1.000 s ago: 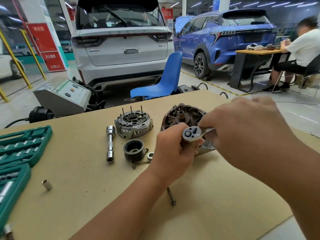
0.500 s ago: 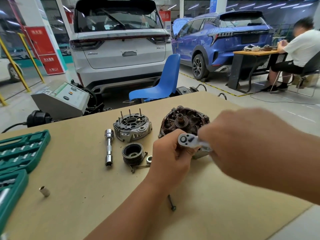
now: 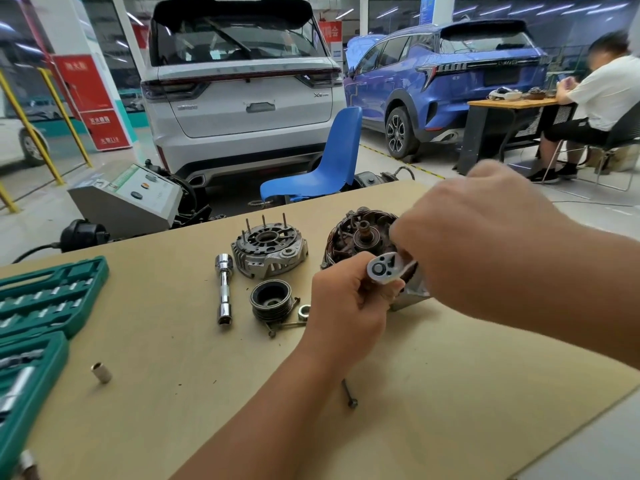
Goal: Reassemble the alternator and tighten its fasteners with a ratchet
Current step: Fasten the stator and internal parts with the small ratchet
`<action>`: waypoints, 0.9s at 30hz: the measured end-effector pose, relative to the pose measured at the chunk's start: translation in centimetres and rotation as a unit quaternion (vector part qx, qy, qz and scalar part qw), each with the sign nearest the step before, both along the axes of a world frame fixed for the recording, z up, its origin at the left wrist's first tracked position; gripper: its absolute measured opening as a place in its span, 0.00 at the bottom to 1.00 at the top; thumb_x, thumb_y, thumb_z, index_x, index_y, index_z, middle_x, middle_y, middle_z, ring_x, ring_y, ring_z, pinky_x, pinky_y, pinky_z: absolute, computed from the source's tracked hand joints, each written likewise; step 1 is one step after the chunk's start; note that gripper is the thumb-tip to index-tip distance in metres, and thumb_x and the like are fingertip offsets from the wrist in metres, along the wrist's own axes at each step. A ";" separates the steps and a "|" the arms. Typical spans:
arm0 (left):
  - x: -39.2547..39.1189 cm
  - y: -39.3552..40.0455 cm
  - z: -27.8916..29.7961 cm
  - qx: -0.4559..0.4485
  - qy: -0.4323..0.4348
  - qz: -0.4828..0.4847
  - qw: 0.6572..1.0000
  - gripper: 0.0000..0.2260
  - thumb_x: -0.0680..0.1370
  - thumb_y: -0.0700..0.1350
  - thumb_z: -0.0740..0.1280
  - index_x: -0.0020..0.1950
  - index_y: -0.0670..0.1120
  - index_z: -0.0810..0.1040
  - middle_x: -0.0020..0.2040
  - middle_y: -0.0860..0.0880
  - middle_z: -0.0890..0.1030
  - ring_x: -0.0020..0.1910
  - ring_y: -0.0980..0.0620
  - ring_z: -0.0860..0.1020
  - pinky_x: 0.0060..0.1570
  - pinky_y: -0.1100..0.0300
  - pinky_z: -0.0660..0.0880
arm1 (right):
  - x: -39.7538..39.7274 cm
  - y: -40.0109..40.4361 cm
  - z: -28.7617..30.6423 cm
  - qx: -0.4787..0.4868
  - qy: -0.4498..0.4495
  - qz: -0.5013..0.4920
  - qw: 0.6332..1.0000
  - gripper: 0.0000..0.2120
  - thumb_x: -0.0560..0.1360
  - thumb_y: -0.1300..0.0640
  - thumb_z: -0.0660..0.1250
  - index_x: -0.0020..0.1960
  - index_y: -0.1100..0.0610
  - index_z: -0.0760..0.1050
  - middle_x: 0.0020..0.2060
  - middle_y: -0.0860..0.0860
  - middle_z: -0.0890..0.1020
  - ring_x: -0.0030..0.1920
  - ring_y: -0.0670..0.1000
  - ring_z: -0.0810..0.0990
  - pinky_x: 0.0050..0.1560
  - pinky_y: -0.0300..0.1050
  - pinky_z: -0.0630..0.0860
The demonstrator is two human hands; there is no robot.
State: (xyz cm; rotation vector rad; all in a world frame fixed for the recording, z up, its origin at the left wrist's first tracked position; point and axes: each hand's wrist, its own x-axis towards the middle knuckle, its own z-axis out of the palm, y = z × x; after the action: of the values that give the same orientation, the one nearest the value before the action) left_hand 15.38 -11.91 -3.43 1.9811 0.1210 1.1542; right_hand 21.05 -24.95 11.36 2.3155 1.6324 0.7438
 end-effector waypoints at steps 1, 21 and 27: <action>0.0 -0.2 0.1 -0.014 0.000 -0.002 1.000 0.03 0.76 0.36 0.70 0.42 0.39 0.80 0.36 0.45 0.81 0.35 0.44 0.79 0.35 0.46 0.78 | -0.2 0.2 -0.1 0.008 -0.020 0.008 1.000 0.14 0.73 0.56 0.65 0.34 0.51 0.62 0.31 0.46 0.71 0.32 0.49 0.65 0.43 0.48 0.66; 0.2 0.0 -0.4 -0.018 -0.002 0.001 1.000 0.06 0.78 0.41 0.70 0.46 0.39 0.82 0.40 0.42 0.83 0.39 0.39 0.80 0.39 0.42 0.79 | 0.6 -0.3 -0.1 0.031 -0.009 0.008 0.999 0.08 0.72 0.56 0.65 0.37 0.51 0.68 0.33 0.47 0.72 0.31 0.50 0.69 0.37 0.45 0.67; 0.4 -0.2 -0.3 -0.064 -0.027 -0.007 0.998 0.09 0.77 0.41 0.70 0.42 0.55 0.80 0.37 0.48 0.81 0.36 0.42 0.79 0.37 0.43 0.79 | 0.6 -0.6 -0.3 -0.015 0.007 0.027 1.000 0.07 0.71 0.57 0.63 0.37 0.49 0.66 0.33 0.46 0.71 0.31 0.50 0.71 0.35 0.44 0.65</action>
State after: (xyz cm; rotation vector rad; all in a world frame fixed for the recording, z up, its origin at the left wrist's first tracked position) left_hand 15.76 -12.14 -3.73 1.8349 0.1494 1.1603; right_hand 21.62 -25.52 11.08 2.2698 1.7053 0.7119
